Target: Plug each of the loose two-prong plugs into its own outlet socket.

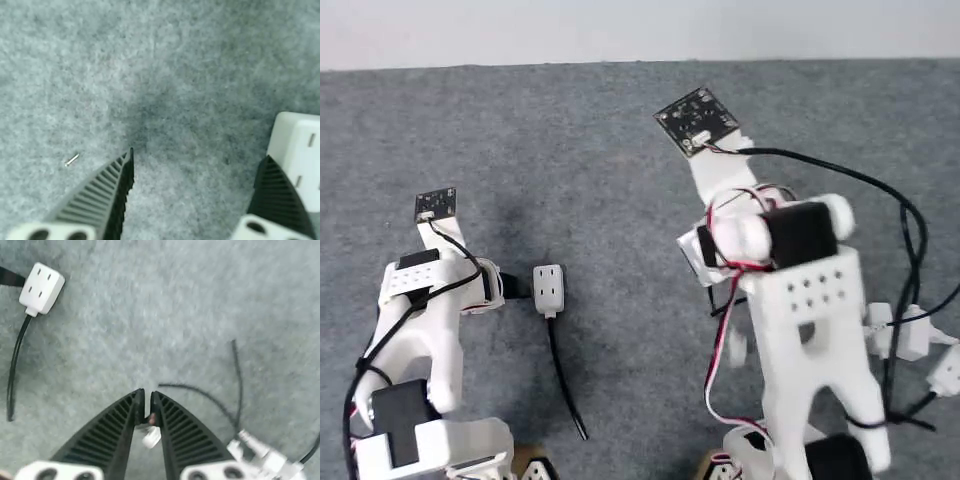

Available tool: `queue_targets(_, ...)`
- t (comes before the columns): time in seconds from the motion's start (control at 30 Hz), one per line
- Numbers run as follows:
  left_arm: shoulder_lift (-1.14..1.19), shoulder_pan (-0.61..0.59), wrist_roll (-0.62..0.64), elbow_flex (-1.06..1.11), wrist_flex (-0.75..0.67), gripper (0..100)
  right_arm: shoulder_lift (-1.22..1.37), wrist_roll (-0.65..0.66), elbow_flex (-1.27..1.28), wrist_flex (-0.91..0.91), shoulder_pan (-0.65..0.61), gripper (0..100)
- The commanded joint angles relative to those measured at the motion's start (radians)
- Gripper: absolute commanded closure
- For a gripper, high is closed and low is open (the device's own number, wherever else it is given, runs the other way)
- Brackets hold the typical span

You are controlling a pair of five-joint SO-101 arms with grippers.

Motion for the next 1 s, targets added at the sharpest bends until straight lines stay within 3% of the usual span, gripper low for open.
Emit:
queue_targets(0.0, -0.005, -0.005, -0.011, -0.036, -0.006, 64, 0.104, -0.035, -0.002, -0.036, -0.008, 99.1)
queue_targets(0.33, -0.005, -0.005, -0.011, -0.036, -0.006, 64, 0.582, -0.041, -0.005, -0.478, 0.022, 98.5)
queue_targets(0.4, -0.005, -0.005, -0.011, -0.036, -0.006, 64, 0.65, -0.041, -0.02, -0.524, 0.022, 94.6)
queue_targets(0.57, -0.005, -0.005, -0.011, -0.036, -0.006, 64, 0.687, -0.086, -0.219, -0.348, 0.041, 73.1)
queue_targets(0.8, -0.011, -0.005, -0.011, -0.036, -0.006, 64, 0.685, -0.094, -0.497, 0.024, 0.03, 79.3)
queue_targets(0.97, -0.014, 0.002, -0.011, -0.028, -0.011, 64, 0.585, -0.149, -0.318, 0.015, 0.021, 79.4)
